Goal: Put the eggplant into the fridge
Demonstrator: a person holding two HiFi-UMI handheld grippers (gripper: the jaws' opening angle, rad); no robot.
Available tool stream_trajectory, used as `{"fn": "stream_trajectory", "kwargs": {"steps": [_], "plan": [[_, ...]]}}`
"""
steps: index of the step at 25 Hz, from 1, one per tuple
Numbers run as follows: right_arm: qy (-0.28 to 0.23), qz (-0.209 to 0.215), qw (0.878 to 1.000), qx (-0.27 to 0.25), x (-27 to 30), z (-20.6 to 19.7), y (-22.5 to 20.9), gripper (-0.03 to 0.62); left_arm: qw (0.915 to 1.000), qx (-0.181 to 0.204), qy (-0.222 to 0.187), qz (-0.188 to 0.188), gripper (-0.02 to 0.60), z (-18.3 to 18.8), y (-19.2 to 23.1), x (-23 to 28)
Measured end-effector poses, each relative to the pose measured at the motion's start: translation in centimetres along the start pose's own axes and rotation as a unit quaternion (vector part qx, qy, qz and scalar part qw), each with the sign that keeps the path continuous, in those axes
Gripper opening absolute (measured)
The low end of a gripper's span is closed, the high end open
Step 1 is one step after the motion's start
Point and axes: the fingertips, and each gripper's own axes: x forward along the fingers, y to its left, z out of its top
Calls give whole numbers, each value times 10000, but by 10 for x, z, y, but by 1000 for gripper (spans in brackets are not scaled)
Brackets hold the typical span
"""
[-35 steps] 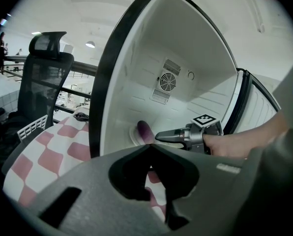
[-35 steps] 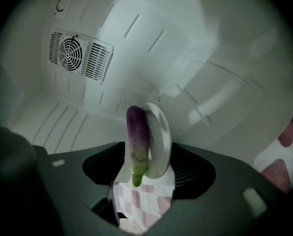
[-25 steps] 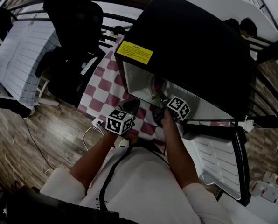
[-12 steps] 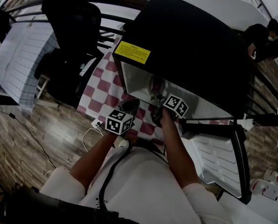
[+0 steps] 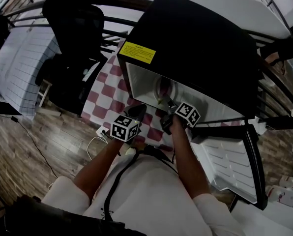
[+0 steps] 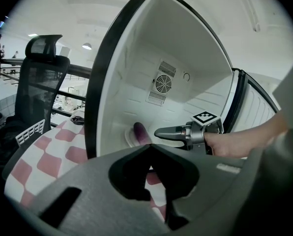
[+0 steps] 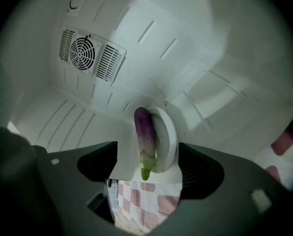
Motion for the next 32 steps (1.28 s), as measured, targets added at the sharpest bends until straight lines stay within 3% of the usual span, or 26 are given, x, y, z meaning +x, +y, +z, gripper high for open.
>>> {"fn": "stream_trajectory", "kwargs": {"steps": [4,13,17,32], "plan": [[-117,147,9998,103,-10,1,1,342,10000,41,-6,-48,0,0,-4,-1],[-463,779,9959,49,-48,-7,19,92,9997,89,-52,-218,0,-1,-15,-18],[-620,1034,9927,39,-70,-17,27,10,9995,124,-85,-281,0,-5,-21,-33],[-1072,1545,9802,-617,-183,-86,60,6,9976,166,-239,-625,5,-29,-57,-109]]}}
